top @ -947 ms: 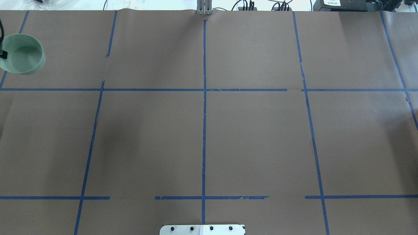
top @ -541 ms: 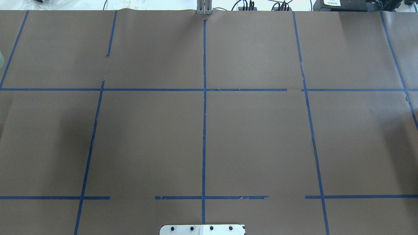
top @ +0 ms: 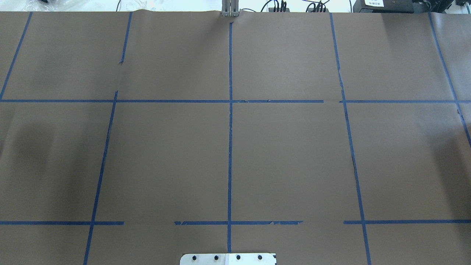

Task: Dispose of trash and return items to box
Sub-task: 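Lift the green bowl with the left gripper and carry it to the clear bin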

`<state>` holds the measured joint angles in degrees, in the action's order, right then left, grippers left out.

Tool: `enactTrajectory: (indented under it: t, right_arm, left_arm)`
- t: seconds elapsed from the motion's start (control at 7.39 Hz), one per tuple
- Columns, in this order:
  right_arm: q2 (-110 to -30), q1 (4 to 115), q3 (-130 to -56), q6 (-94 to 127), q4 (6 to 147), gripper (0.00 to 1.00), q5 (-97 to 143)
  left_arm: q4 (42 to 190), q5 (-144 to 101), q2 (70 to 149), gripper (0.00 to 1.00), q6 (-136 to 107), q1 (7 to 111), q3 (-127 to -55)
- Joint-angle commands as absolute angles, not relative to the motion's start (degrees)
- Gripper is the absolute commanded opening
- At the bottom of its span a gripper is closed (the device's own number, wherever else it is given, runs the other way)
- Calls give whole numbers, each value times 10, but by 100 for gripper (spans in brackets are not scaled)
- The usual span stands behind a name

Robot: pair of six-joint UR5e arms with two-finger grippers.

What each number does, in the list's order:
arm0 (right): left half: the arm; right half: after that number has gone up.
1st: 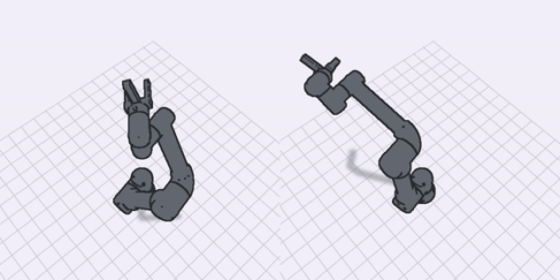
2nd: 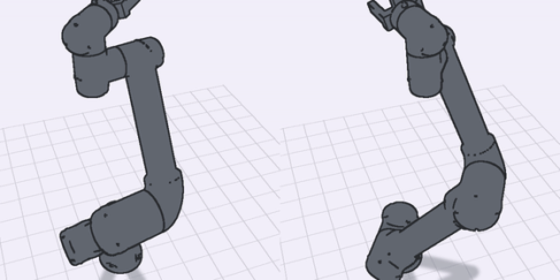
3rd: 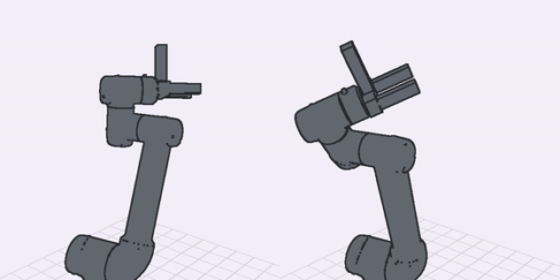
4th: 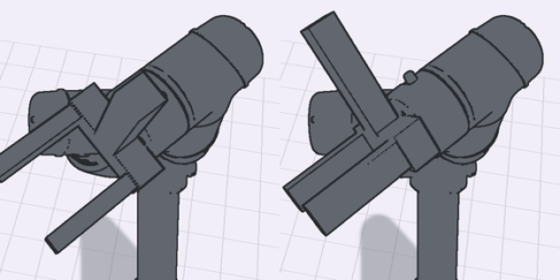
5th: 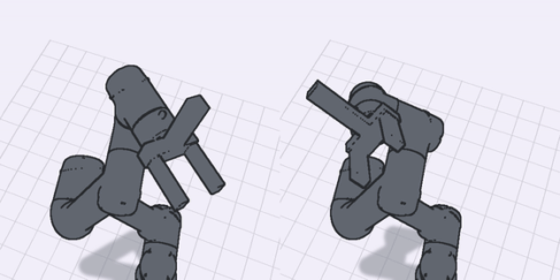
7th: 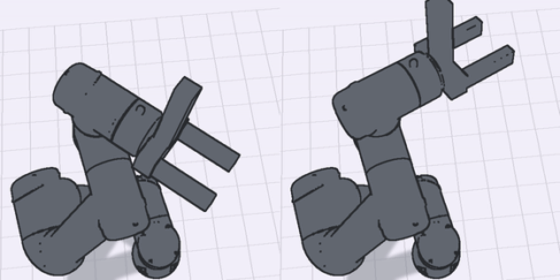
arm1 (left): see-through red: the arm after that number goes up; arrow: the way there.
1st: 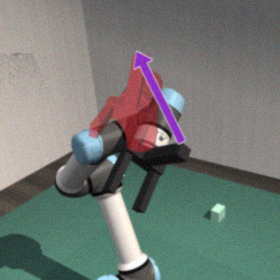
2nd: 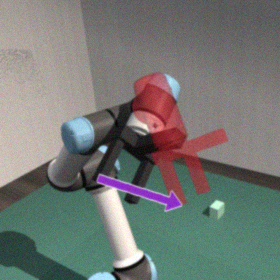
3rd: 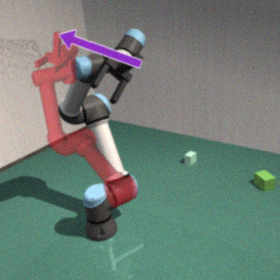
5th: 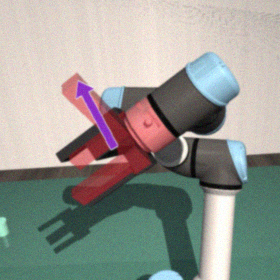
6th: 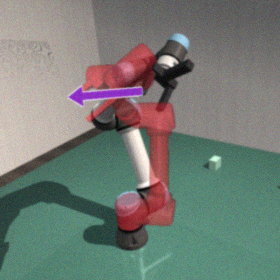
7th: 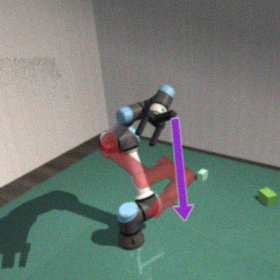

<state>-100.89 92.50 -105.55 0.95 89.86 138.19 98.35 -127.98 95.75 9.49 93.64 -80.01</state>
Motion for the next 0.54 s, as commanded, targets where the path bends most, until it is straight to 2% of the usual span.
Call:
enactTrajectory:
  t: [0.0, 0.41]
  right_arm:
    - [-1009, 925, -1056, 11, 895, 100, 1384]
    - [-1007, 925, -1058, 11, 895, 100, 1386]
  left_arm:
    - [1019, -1207, 908, 0, 159, 965, -772]
    - [1154, -1149, 837, 0, 178, 967, -738]
